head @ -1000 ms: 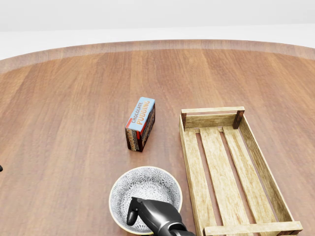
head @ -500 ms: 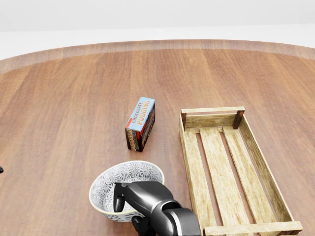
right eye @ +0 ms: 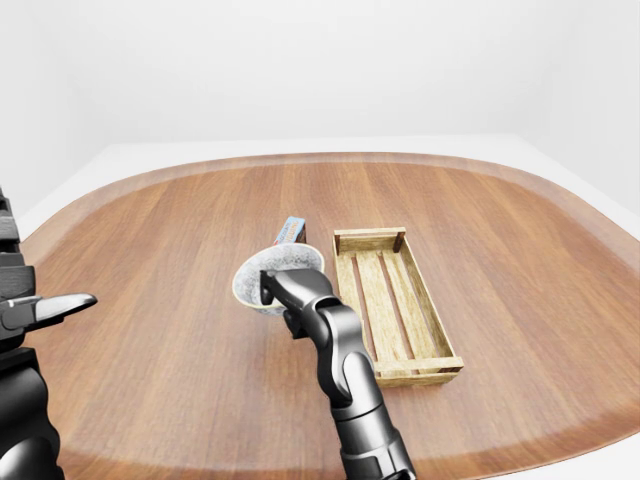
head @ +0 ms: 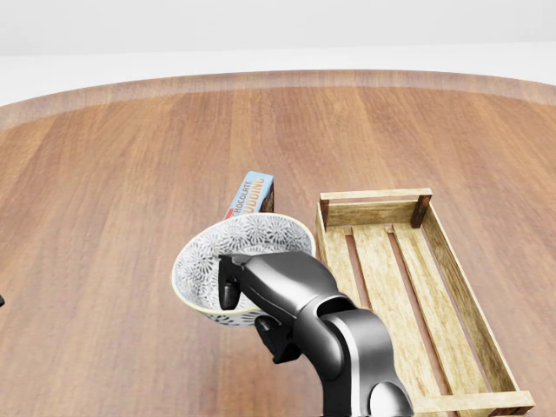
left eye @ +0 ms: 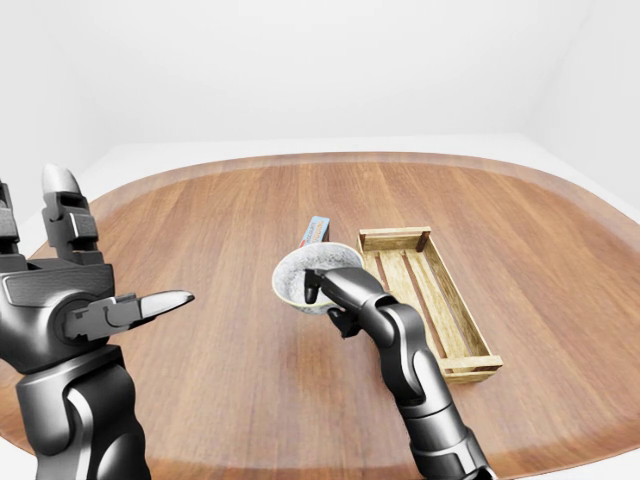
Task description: Pick up the bowl on the left and put it in the tray.
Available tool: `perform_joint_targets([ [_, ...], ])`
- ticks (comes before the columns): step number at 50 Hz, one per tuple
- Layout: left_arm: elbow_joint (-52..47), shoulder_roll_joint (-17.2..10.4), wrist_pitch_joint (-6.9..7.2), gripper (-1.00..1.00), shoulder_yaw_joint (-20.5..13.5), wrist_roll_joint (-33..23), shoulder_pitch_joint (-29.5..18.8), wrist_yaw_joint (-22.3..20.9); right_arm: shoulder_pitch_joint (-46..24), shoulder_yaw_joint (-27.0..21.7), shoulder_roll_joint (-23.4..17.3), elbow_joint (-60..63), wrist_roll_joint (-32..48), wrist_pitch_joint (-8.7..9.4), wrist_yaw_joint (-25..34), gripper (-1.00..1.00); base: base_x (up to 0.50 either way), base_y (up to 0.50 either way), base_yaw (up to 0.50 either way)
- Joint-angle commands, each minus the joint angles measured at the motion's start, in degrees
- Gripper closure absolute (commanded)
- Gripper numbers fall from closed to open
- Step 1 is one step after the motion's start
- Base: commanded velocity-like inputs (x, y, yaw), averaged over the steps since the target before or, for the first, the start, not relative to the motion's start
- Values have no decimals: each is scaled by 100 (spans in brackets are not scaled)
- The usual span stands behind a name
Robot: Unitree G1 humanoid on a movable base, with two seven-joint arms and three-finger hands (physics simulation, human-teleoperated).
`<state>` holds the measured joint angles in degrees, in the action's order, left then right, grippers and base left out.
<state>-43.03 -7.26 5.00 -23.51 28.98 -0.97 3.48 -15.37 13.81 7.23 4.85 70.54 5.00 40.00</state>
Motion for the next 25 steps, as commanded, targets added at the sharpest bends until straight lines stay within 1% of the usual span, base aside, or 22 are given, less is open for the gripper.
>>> perform_joint_targets([
  [1, 29, -10, 0, -100, -48, 27, -3, -12, -325, -513, -354, 542, -164, 0, 0, 100, 0, 0, 0],
  [3, 12, -37, 0, -100, -54, 57, -51, 36, -410, -621, -450, 673, -204, 0, 0, 100, 0, 0, 0],
  [6, 72, 15, 0, -100, 20, -37, 39, -38, -590, -883, -655, 849, -305, 0, 0, 100, 0, 0, 0],
  [12, 18, -19, 0, -100, -20, 26, -29, 26, -687, -1140, -969, 1099, -504, 0, 0, 100, 0, 0, 0],
  [16, 47, 17, 0, -100, 19, -30, 34, -34, -647, -1410, -1183, 1059, -911, 0, 0, 100, 0, 0, 0],
  [18, -8, -11, 0, -100, -9, 16, -19, 22, -634, -1473, -1275, 1047, -1078, 0, 0, 100, 0, 0, 0],
  [20, 64, 14, 0, -100, 17, -38, 24, -36, -638, -1575, -1392, 1013, -1273, 0, 0, 100, 0, 0, 0],
  [22, 91, 21, 0, -100, 23, -58, 33, -58, -684, -1781, -1552, 911, -1539, 0, 0, 100, 0, 0, 0],
  [25, 74, 20, 0, -100, 16, -52, 26, -48, -650, -1831, -1728, 875, -1758, 0, 0, 100, 0, 0, 0],
])
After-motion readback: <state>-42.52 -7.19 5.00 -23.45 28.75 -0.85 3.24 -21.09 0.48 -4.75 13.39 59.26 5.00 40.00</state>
